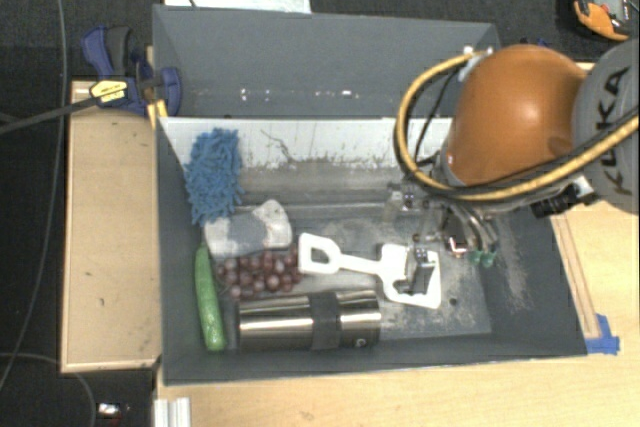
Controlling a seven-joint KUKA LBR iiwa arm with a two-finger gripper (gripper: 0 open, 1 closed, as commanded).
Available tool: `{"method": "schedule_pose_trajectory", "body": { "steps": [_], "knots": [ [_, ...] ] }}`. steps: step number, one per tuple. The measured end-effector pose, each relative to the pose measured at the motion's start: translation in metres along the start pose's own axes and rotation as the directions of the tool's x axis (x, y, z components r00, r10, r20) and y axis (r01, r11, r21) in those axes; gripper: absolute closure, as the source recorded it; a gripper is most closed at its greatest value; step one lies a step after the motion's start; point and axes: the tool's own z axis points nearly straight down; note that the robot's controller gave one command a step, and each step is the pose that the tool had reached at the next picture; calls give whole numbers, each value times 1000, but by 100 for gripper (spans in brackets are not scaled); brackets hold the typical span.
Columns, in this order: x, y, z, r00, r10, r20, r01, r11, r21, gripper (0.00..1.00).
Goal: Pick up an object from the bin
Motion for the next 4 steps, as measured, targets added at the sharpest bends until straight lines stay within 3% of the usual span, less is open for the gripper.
{"method": "schedule_pose_trajectory", "body": {
  "steps": [1, 2, 3, 4],
  "knots": [
    [-3, -30, 129, 997, 73, 5, -73, 997, -1, 0],
    [-23, -25, 174, 958, 288, 13, -288, 958, -6, 0],
    [5, -54, 174, 981, 196, 1, -196, 981, 0, 0],
    [-21, -27, 173, 963, 271, 15, -271, 963, -8, 0]
  ]
}}
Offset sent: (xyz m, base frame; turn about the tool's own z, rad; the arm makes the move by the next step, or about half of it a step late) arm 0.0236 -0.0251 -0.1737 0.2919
